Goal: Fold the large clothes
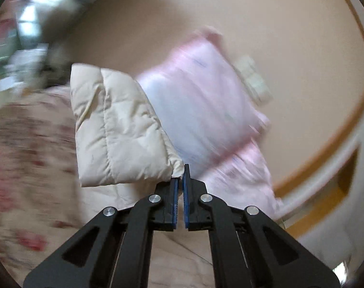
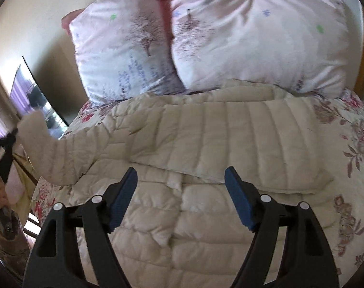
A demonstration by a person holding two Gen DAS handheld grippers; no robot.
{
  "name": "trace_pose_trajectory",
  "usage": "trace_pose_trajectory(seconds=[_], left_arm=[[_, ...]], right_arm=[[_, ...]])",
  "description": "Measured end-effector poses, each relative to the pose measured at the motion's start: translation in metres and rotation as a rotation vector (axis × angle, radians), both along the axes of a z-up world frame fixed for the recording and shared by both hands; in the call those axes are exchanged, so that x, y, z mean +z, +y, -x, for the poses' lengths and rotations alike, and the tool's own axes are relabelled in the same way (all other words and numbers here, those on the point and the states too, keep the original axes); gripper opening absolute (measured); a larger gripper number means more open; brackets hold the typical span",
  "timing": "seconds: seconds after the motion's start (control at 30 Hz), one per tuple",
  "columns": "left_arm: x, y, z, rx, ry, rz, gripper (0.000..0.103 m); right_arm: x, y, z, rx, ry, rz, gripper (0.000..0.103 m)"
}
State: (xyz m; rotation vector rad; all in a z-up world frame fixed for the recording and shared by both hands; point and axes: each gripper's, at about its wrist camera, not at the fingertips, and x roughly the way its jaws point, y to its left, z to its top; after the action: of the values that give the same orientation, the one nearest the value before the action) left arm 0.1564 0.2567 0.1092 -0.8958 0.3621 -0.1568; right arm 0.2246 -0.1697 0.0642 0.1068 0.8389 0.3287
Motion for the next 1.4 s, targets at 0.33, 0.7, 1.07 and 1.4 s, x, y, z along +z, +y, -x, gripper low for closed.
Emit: trace_pose_trajectory(seconds=[0.33,0.7,1.07,1.4], left_arm=[[-0.023,-0.176,-0.092,-0.432,0.067,-0.125,0.002],[-0.069,-0.255,-0.086,-0.66,0.209,-0.417,0.068],[-0.072,-0.13,-0.02,-0.412,0.266,-0.503,0.078],[-0.116,-0.067,0.022,-0.294,0.383,-0.427,0.078]], right_arm=[[-0.014,-0.049,-0.007,-0.111,0.033,-0.008,0.076],[-0.021,-0.056,-0.016,-0.138,0.051,0.013,0.075],[-0.039,0.088,0.008,0.231,-0.126,0.432,0.075],[-0.053,0.114,-0.034,0.091,-0.115,0.424,0.011]])
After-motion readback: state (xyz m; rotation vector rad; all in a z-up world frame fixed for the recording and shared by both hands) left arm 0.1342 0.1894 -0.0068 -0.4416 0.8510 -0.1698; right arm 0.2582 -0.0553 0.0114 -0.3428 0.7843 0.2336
